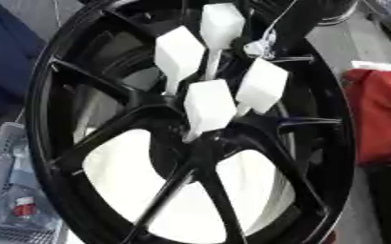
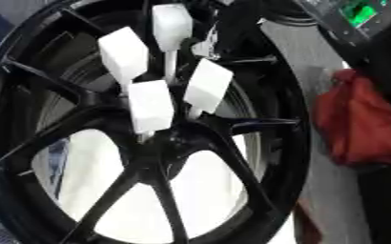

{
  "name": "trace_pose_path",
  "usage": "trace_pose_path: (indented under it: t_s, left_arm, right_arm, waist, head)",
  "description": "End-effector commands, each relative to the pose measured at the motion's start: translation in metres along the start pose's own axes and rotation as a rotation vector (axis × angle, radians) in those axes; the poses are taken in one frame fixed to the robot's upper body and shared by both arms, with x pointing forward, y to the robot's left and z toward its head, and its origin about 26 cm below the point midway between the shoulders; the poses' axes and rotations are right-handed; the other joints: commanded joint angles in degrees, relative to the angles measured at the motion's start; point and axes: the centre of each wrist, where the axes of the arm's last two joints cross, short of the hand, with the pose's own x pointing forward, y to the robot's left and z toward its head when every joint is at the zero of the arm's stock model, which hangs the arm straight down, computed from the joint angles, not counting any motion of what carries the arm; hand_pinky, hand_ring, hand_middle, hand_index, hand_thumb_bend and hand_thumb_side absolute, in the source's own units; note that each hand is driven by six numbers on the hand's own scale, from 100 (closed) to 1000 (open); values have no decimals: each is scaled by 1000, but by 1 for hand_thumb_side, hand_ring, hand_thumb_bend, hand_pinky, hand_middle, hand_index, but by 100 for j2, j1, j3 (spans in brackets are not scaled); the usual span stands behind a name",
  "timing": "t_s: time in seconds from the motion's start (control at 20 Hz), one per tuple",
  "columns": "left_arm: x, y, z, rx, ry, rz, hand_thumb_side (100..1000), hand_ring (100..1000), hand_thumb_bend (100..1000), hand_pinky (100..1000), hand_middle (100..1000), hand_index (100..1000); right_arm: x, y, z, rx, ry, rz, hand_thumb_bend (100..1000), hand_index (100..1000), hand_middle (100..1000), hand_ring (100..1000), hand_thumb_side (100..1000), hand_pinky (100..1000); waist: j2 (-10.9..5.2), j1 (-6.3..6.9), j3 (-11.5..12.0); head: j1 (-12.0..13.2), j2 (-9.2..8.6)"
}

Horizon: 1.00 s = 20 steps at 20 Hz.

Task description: Pull the pin out of the wheel hub.

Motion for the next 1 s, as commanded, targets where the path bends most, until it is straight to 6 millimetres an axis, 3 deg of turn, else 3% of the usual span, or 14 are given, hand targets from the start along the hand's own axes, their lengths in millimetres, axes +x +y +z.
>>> trace_pose_path:
  t_s: [0.05,0.25,0.4,0.55,0.65,0.75,0.8,1.0]
  left_arm:
    - [7,-1,-2,-7,-24,-2,984,562,149,995,717,885]
    - [7,-1,-2,-8,-23,2,986,563,148,996,718,885]
    - [7,-1,-2,-10,-19,4,985,564,147,997,719,885]
    - [6,-1,-2,-11,-16,5,985,566,147,998,720,885]
    - [6,-1,-2,-10,-15,5,983,566,147,998,720,885]
    - [6,-1,-2,-10,-15,7,983,567,149,999,721,885]
    - [6,0,-2,-10,-14,9,984,567,149,999,721,885]
    - [6,0,-1,-8,-12,15,984,569,150,1000,723,885]
  right_arm:
    - [0,-10,10,-31,2,3,100,742,541,871,358,903]
    - [4,-14,13,-45,-25,-13,100,600,420,773,398,847]
    - [6,-18,15,-57,-48,-45,100,570,390,742,494,826]
    - [9,-21,17,-66,-69,-77,100,553,375,726,511,817]
    - [11,-23,20,-72,-77,-88,100,535,362,707,441,805]
    - [12,-25,21,-76,-79,-92,100,511,343,679,255,788]
    - [13,-25,22,-78,-79,-93,100,482,319,653,120,773]
    - [15,-28,25,-87,-80,-102,100,419,265,602,160,746]
  waist:
    - [-108,47,21]
    - [-116,39,38]
    - [-128,39,41]
    - [-152,44,41]
    - [-170,45,37]
    - [-189,45,29]
    - [-196,46,24]
    - [-227,50,20]
  head:
    - [-16,16]
    - [-33,25]
    - [-42,31]
    - [-48,36]
    - [-57,42]
    - [-62,50]
    - [-64,55]
    - [-65,76]
